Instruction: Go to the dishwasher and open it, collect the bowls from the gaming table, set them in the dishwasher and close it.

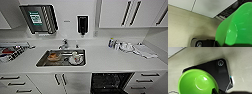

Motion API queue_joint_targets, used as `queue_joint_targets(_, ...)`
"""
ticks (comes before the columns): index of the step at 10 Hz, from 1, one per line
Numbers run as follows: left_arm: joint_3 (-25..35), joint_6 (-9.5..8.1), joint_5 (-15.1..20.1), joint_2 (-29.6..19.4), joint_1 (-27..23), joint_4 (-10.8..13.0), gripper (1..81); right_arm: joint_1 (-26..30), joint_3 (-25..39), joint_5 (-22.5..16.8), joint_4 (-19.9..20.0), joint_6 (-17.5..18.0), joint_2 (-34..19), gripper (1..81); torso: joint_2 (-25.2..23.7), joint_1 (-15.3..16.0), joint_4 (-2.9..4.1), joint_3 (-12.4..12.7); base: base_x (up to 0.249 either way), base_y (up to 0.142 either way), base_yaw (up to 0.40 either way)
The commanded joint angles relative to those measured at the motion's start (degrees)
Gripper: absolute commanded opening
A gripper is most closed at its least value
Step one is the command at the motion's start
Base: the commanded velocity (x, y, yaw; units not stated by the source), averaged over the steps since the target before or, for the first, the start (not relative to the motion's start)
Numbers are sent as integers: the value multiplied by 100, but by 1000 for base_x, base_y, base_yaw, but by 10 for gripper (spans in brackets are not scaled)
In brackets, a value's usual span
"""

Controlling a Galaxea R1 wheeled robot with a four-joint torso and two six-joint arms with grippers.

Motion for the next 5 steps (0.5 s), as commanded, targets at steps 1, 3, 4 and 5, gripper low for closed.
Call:
queue_joint_targets(1,743,-77,1036,-438,-1136,31,10,274,112,-304,65,-2,-194,10,0,0,0,-226,0,0,0)
queue_joint_targets(3,1155,-103,1543,-438,-1750,-21,10,274,147,-304,47,-2,-185,10,4,2,0,-403,0,0,0)
queue_joint_targets(4,1368,-103,1862,-421,-2093,-57,10,274,165,-304,47,-2,-185,10,6,2,0,-493,0,0,0)
queue_joint_targets(5,1509,-103,2100,-394,-2392,-100,10,266,165,-304,47,-2,-176,10,6,4,0,-584,0,0,0)
